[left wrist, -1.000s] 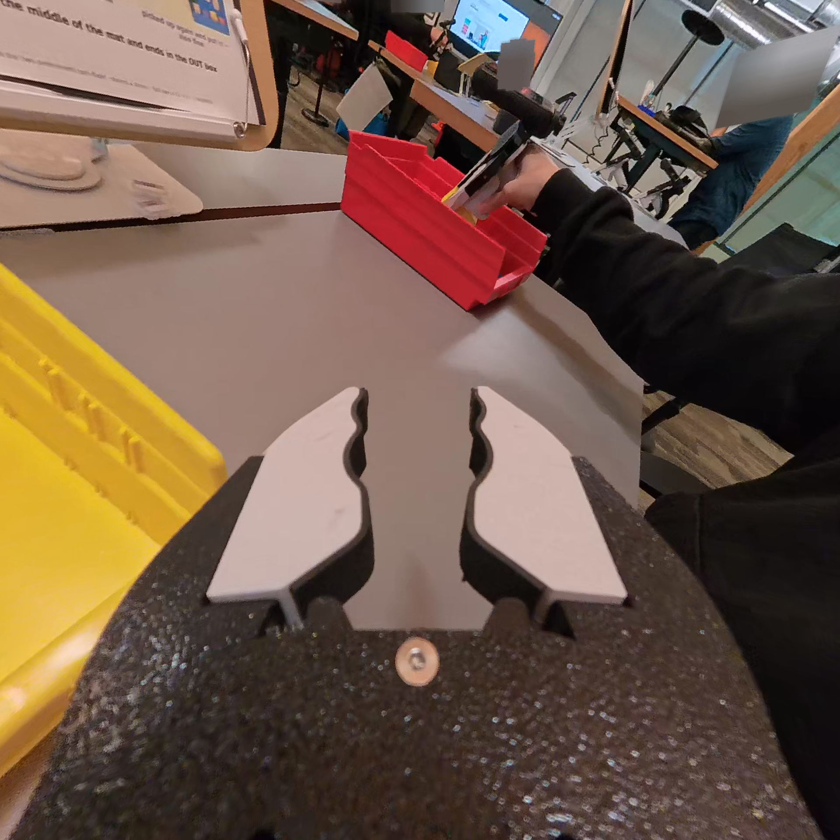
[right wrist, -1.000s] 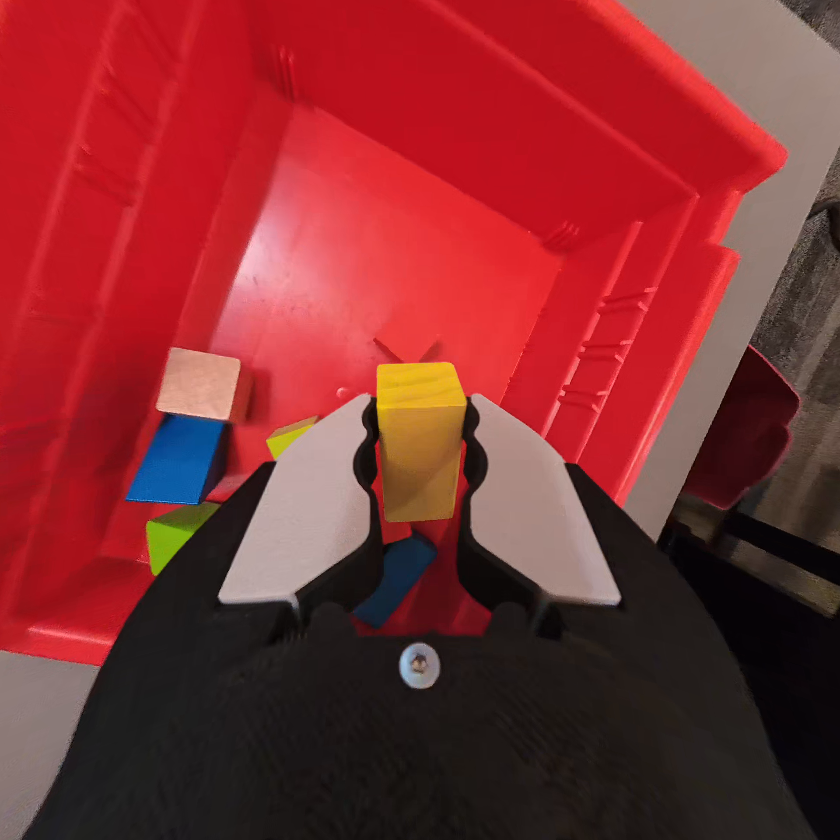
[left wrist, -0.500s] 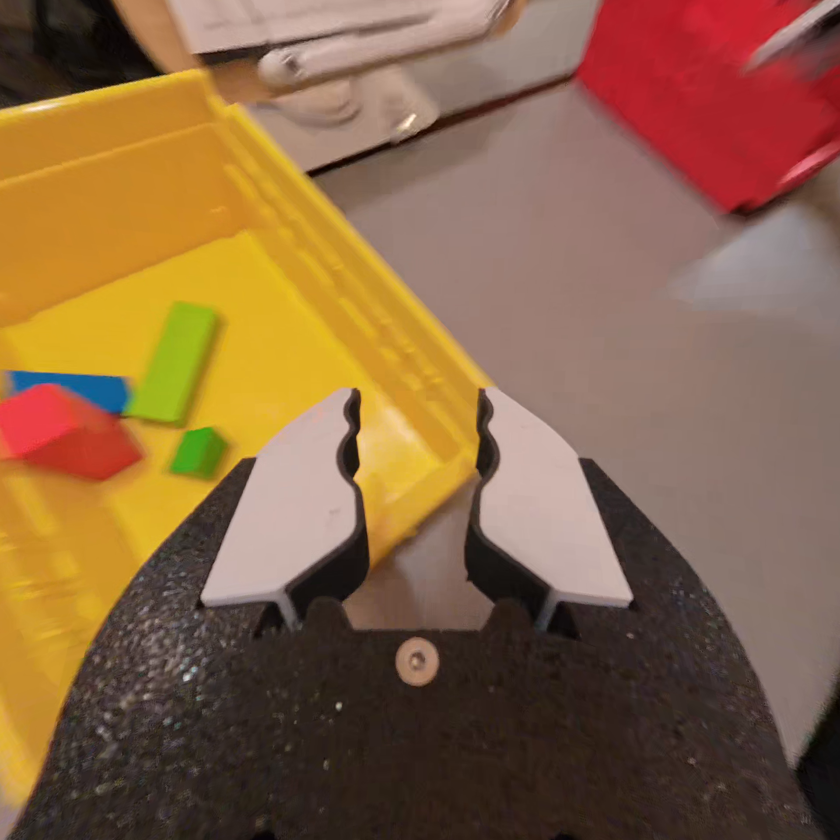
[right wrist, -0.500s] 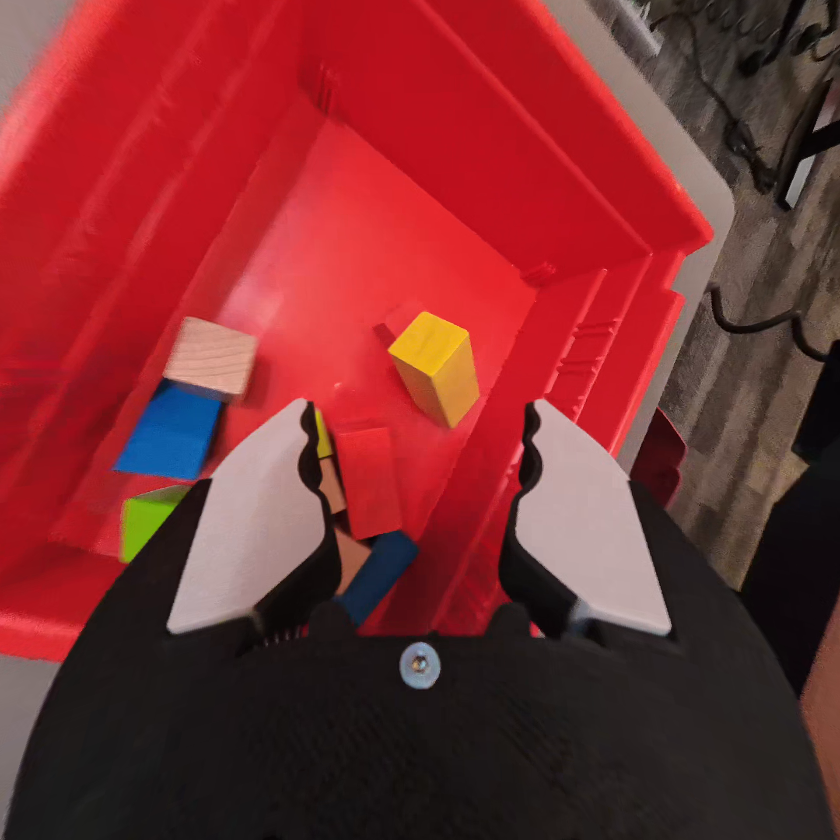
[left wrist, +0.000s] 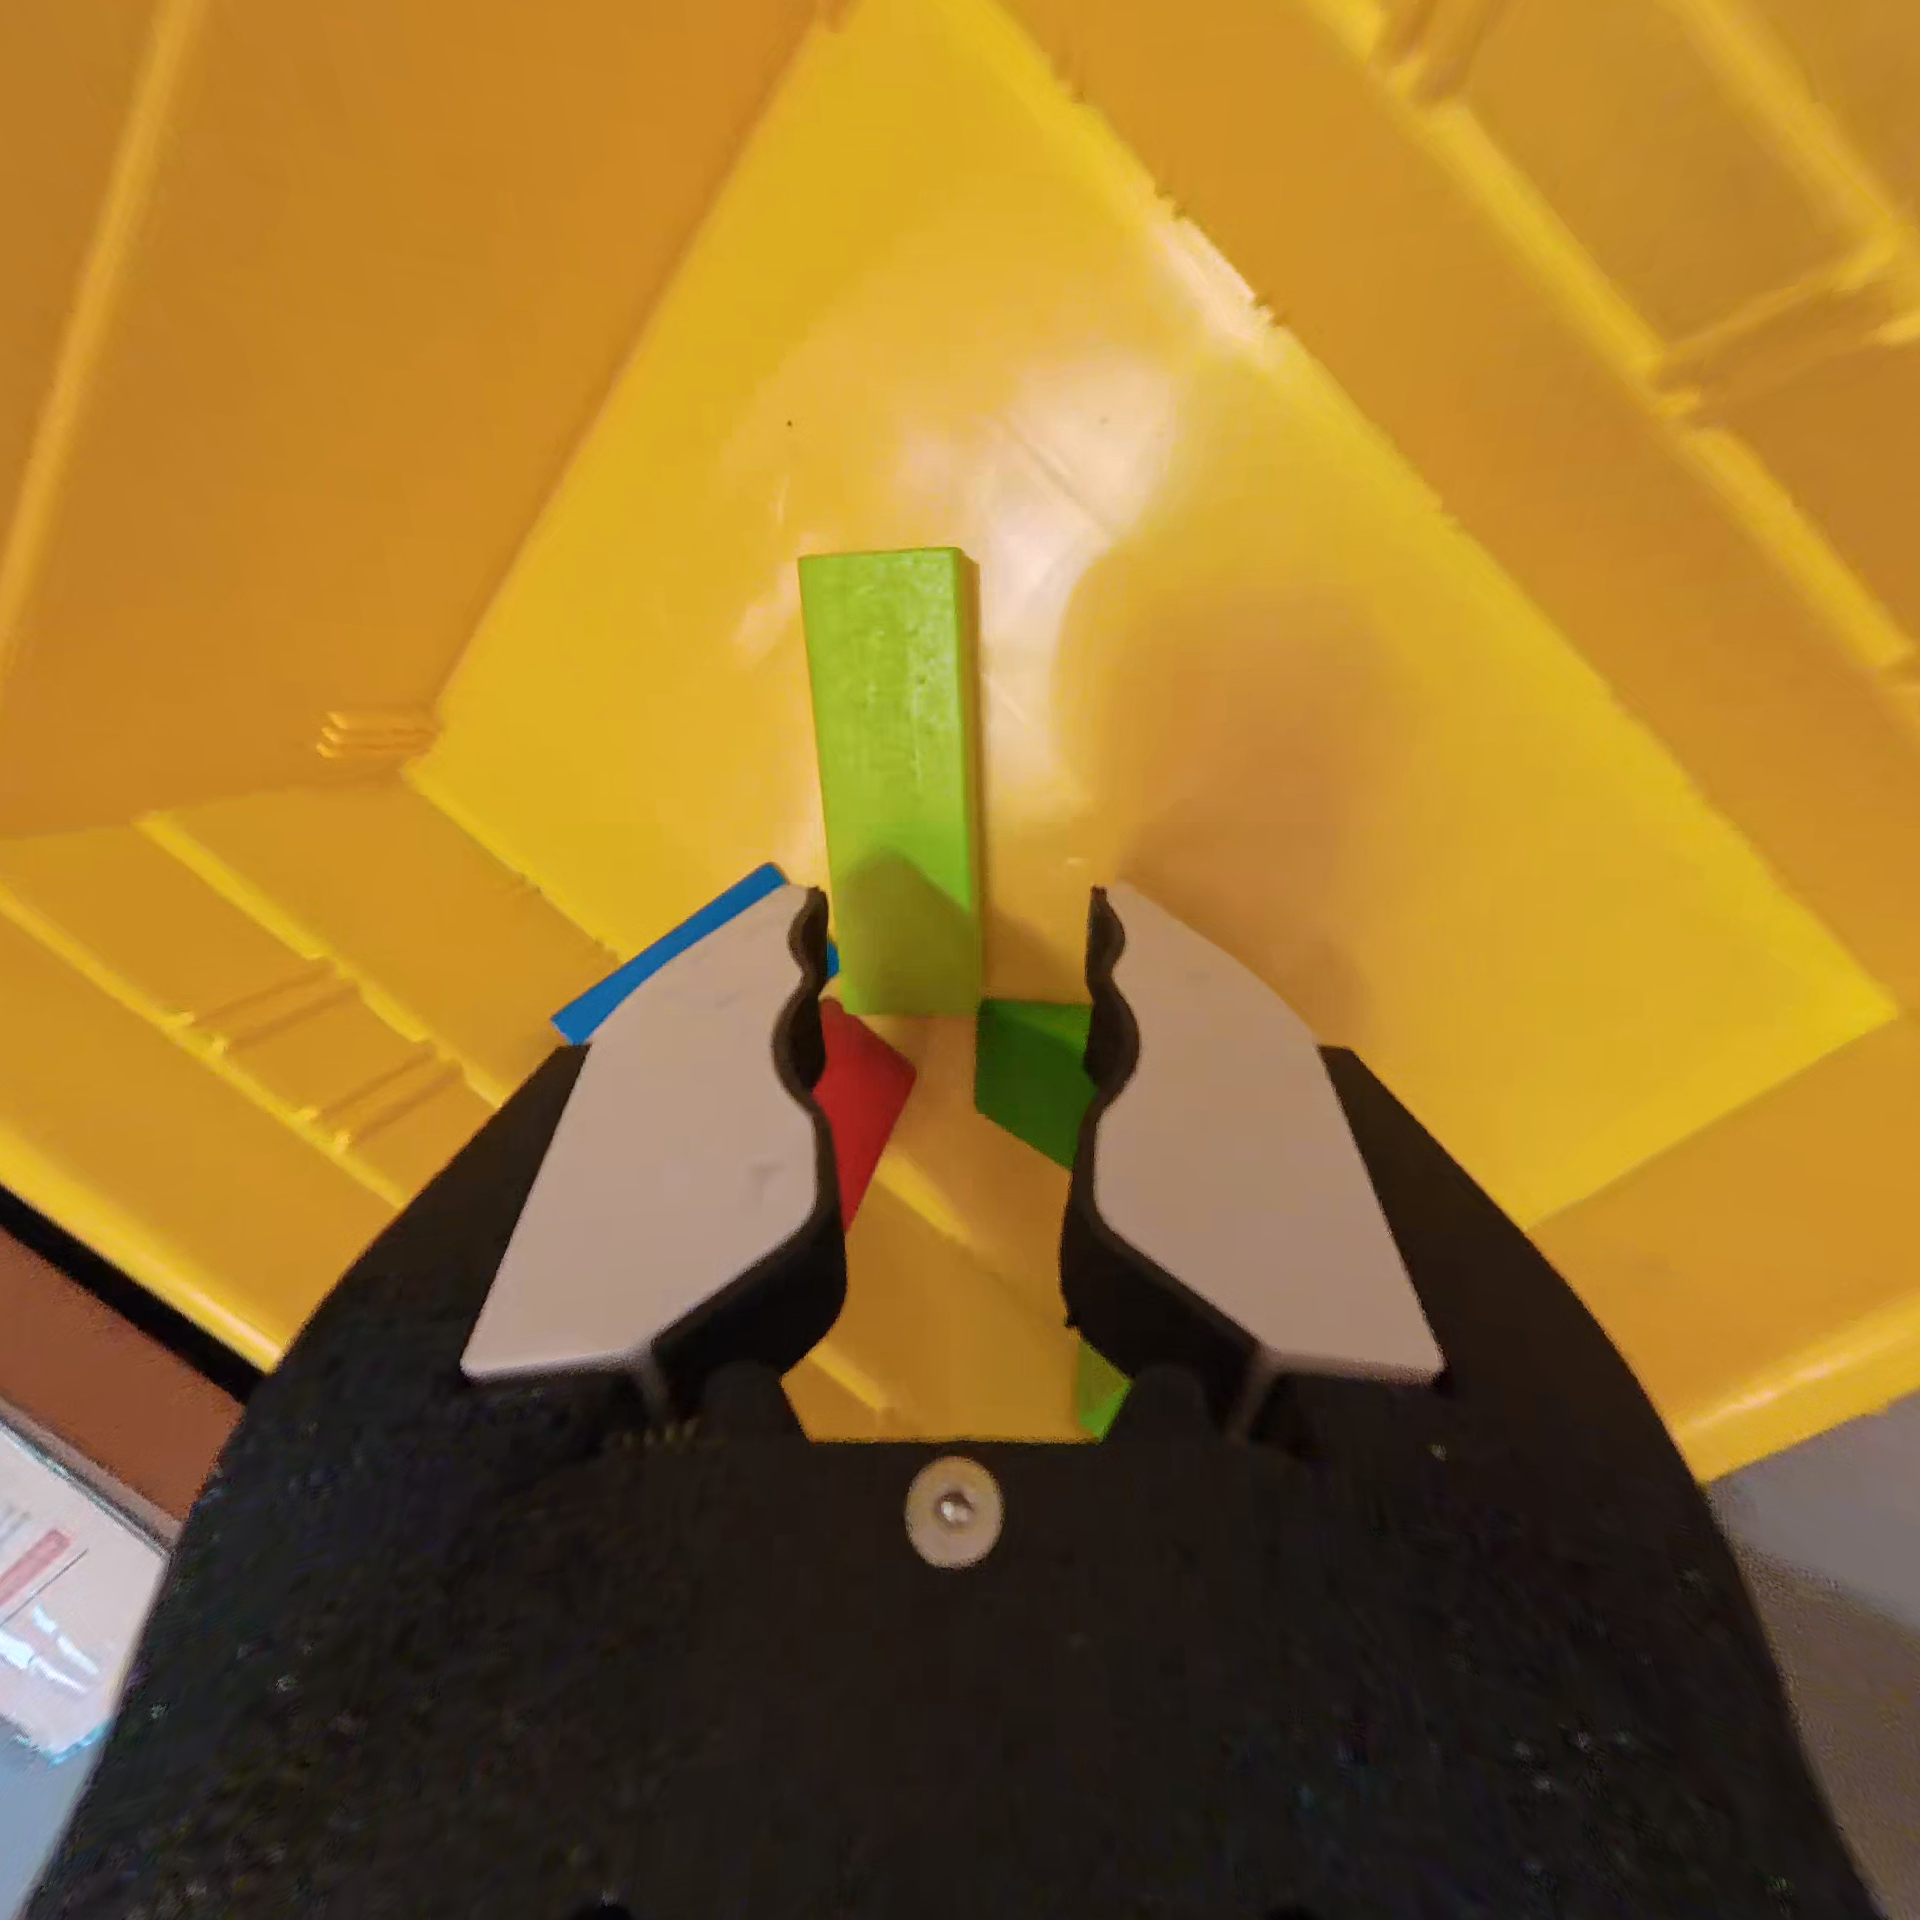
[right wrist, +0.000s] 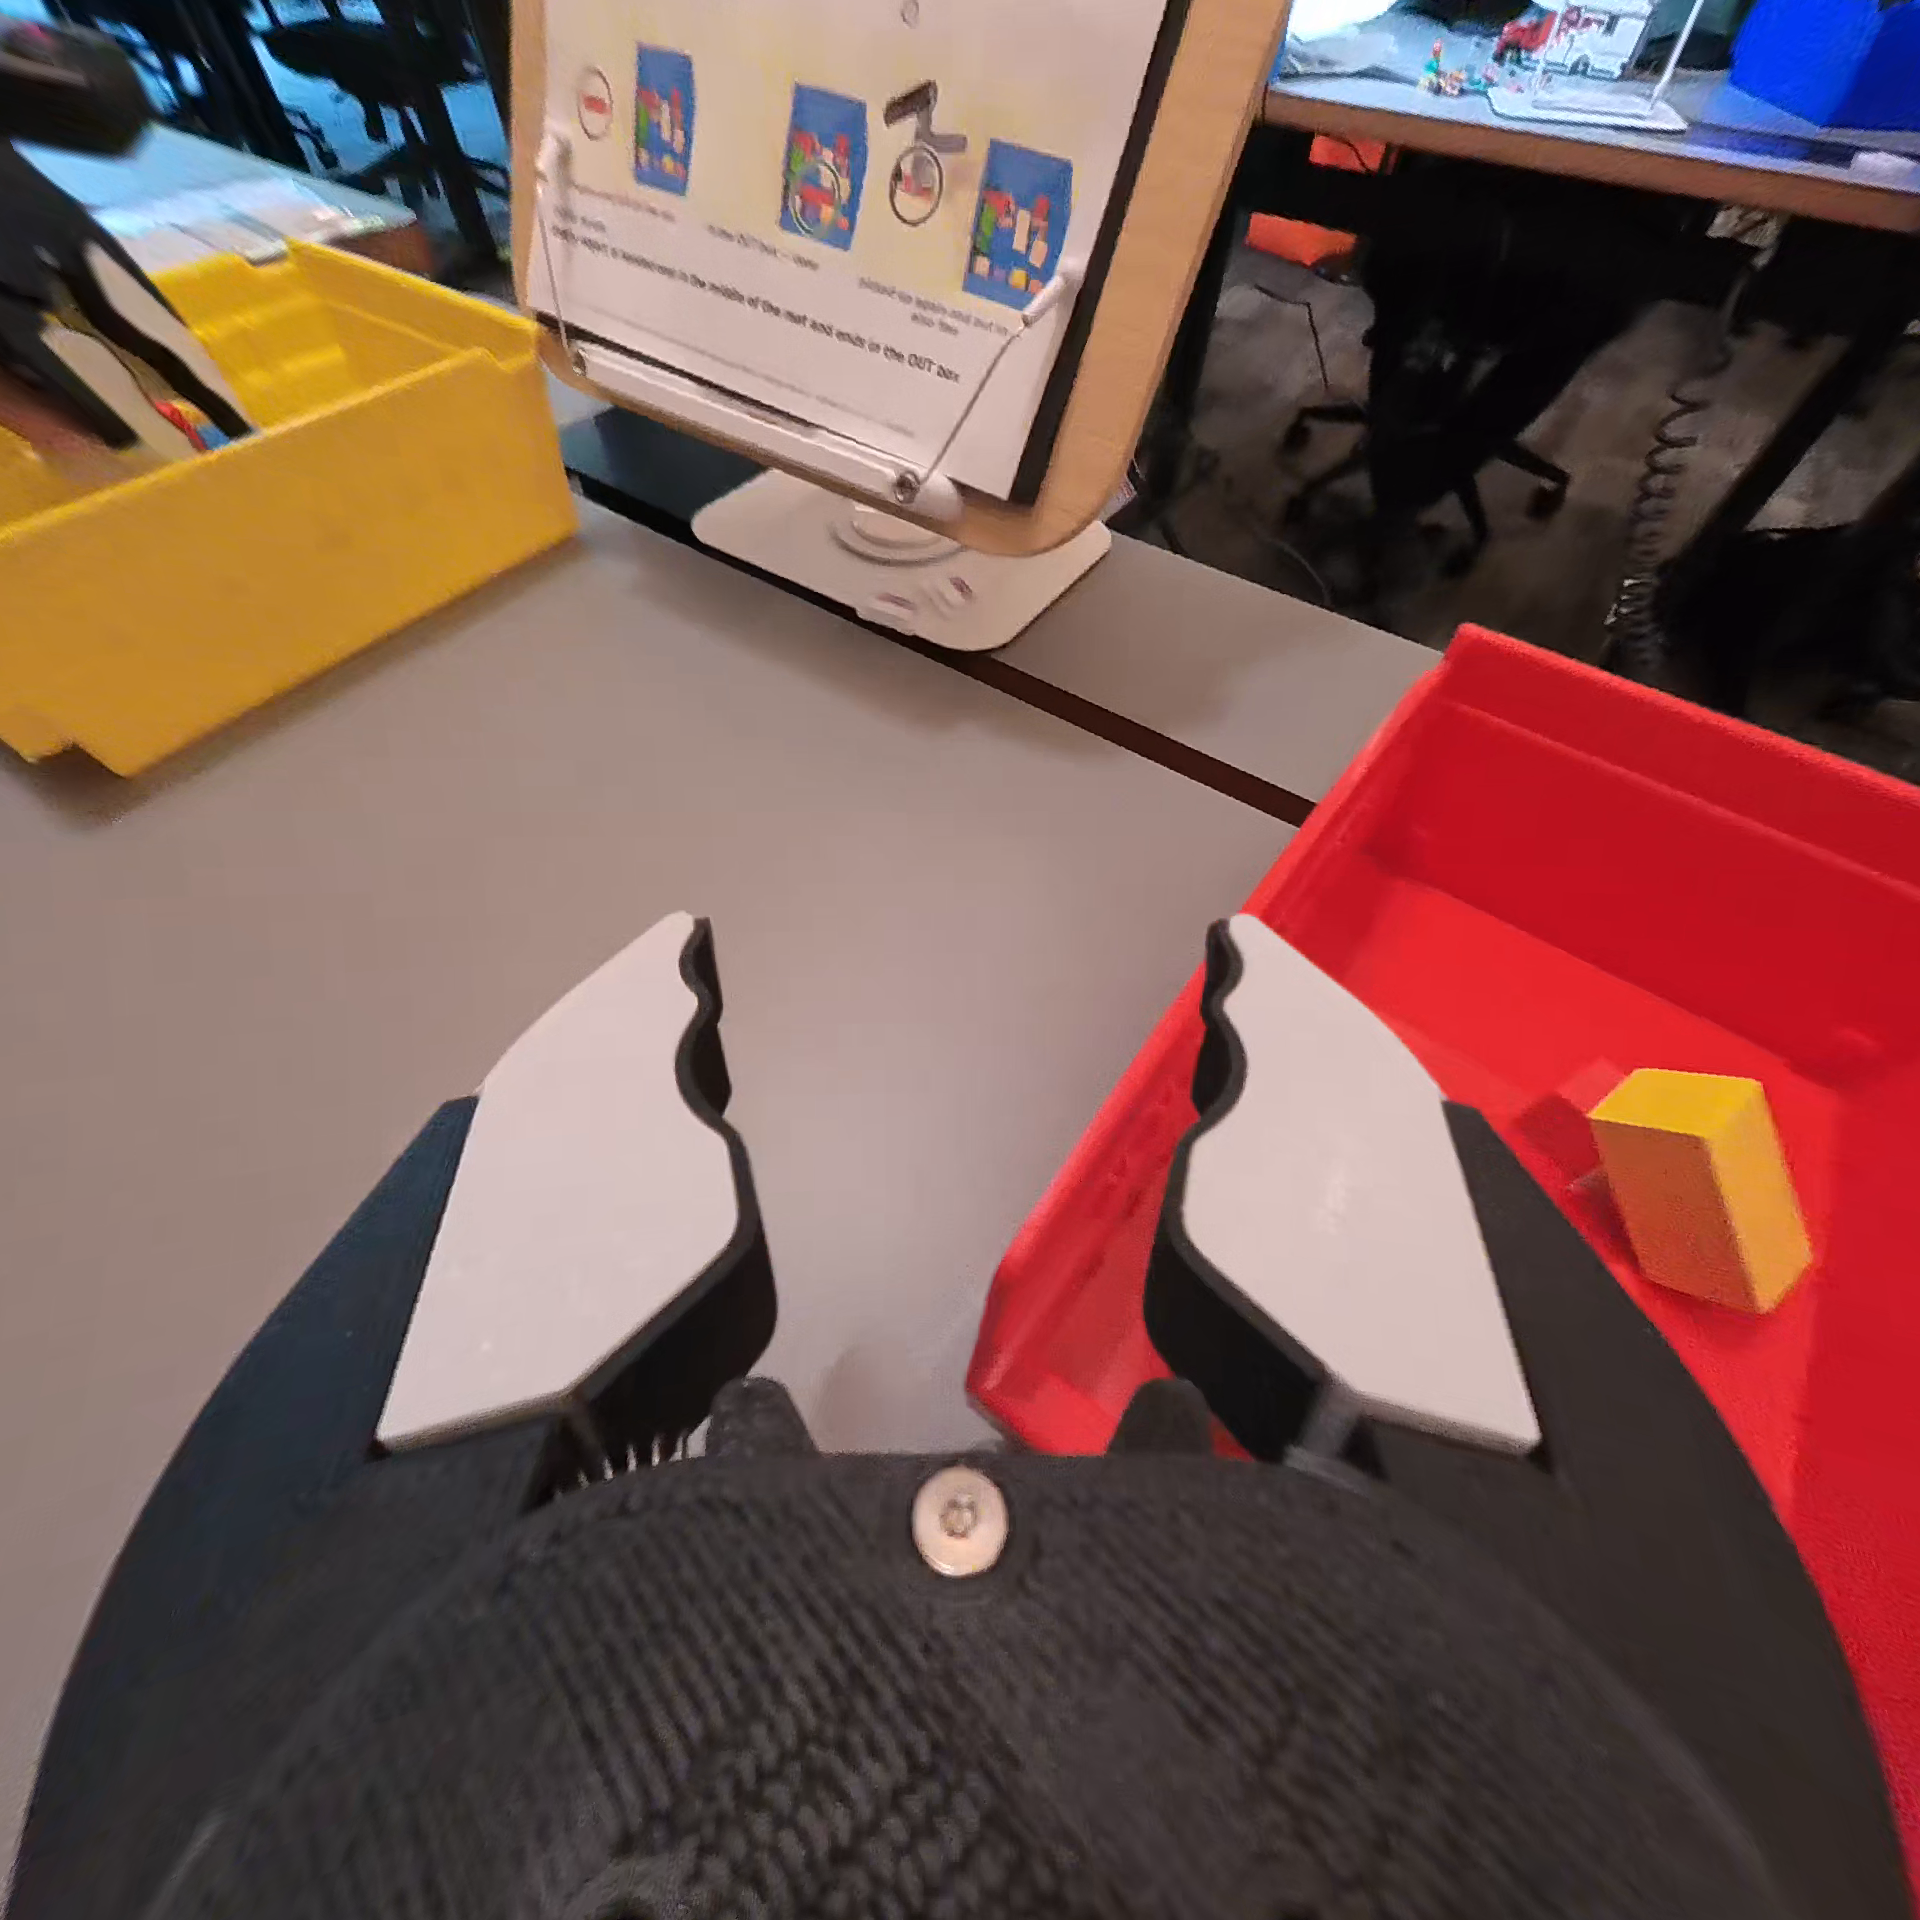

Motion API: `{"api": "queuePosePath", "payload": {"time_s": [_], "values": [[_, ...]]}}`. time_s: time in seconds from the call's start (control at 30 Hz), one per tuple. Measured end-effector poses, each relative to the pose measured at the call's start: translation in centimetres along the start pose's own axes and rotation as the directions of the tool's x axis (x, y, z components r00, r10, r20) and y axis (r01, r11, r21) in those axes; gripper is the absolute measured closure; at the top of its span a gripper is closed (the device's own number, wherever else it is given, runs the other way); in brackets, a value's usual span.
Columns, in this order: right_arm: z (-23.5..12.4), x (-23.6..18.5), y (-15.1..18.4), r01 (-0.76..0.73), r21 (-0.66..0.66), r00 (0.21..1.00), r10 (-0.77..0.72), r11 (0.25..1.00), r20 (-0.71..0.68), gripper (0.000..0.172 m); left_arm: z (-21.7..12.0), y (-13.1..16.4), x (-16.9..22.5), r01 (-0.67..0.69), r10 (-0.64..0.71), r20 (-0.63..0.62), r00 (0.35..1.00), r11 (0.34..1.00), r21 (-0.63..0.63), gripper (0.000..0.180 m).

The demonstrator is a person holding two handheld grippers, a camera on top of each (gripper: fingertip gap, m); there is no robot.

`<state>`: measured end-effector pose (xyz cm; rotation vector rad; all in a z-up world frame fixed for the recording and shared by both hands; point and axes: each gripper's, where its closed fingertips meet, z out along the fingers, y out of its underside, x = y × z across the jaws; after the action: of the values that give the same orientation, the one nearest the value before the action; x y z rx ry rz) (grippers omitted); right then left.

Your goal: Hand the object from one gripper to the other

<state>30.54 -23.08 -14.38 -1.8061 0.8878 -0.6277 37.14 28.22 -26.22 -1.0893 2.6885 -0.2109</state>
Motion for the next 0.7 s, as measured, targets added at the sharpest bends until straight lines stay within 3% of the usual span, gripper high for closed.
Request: {"api": "queuePosePath", "payload": {"time_s": [0.03, 0.2, 0.3, 0.43, 0.5, 0.7], "values": [[0.0, -0.2, 0.1, -0.008, 0.008, 1.000, 0.008, 1.000, 0.005, 0.081, 0.3, 0.1, -0.2, -0.002, 0.002, -0.001, 1.000, 1.000, -0.022, 0.134], [0.1, -1.4, 0.3, -0.042, 0.043, 0.998, 0.039, 0.998, 0.056, 0.078, 1.3, 1.4, -1.3, -0.059, 0.065, 0.026, 0.998, 0.981, -0.183, 0.131], [0.2, -1.8, -0.2, -0.060, 0.075, 0.995, 0.053, 0.995, 0.086, 0.078, 1.7, 0.9, -1.3, -0.121, 0.125, 0.006, 0.992, 0.971, -0.206, 0.132], [0.4, -2.1, -0.3, -0.061, 0.083, 0.994, 0.053, 0.995, 0.097, 0.077, 2.5, 2.3, -1.2, -0.172, 0.165, -0.050, 0.985, 0.923, -0.343, 0.128], [0.4, -2.3, -0.2, -0.059, 0.080, 0.993, 0.051, 0.995, 0.104, 0.077, 2.6, 3.2, -1.1, -0.155, 0.132, -0.084, 0.988, 0.897, -0.413, 0.134], [0.4, -2.8, -0.8, -0.060, 0.105, 0.992, 0.047, 0.993, 0.117, 0.076, 2.6, 3.4, -0.4, -0.083, 0.036, -0.115, 0.993, 0.893, -0.441, 0.147]]}}
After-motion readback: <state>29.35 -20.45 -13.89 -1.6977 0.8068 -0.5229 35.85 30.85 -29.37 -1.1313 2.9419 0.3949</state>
